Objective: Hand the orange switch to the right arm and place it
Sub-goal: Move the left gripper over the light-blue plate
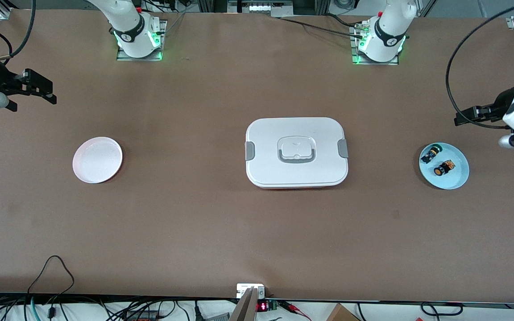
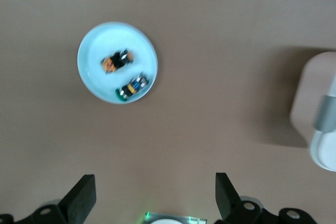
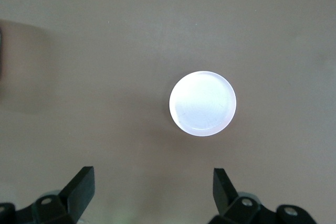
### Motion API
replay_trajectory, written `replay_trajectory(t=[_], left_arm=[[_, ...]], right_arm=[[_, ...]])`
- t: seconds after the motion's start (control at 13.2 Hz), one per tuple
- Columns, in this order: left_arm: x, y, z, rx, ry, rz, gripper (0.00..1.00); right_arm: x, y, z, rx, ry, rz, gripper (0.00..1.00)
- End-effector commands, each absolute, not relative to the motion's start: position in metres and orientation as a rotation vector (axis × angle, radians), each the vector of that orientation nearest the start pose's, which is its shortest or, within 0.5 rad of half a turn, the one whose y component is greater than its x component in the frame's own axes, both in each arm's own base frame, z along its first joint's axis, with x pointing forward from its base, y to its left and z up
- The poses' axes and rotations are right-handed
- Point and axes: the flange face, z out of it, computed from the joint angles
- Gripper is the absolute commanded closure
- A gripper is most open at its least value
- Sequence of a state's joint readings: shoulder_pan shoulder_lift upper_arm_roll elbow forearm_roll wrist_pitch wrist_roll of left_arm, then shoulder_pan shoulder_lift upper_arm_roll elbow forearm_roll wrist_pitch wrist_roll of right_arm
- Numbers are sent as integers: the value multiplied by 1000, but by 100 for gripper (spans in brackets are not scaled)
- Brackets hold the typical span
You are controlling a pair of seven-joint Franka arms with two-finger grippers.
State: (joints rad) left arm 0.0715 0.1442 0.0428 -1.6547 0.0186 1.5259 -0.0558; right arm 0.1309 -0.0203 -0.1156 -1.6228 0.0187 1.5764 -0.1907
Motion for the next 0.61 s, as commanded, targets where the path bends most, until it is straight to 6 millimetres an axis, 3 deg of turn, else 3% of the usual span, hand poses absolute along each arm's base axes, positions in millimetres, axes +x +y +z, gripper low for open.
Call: replay_trajectory(t=[0.0,0.15,0.3,0.53], left_arm=[[595,112,429,-3067,-371,566,0],[604,127,388,-3013,-366,565,0],[606,159,354,-3015,-460,554,0],[605,158,310,-2964,-653,498,0]], right_arm=[[548,11,618,-3091,-297,43,0],[548,11,617,-3090,-300,48,0],[548,10,618,-3091,-295,41,0],[548,11,617,-3091,-295,48,0]])
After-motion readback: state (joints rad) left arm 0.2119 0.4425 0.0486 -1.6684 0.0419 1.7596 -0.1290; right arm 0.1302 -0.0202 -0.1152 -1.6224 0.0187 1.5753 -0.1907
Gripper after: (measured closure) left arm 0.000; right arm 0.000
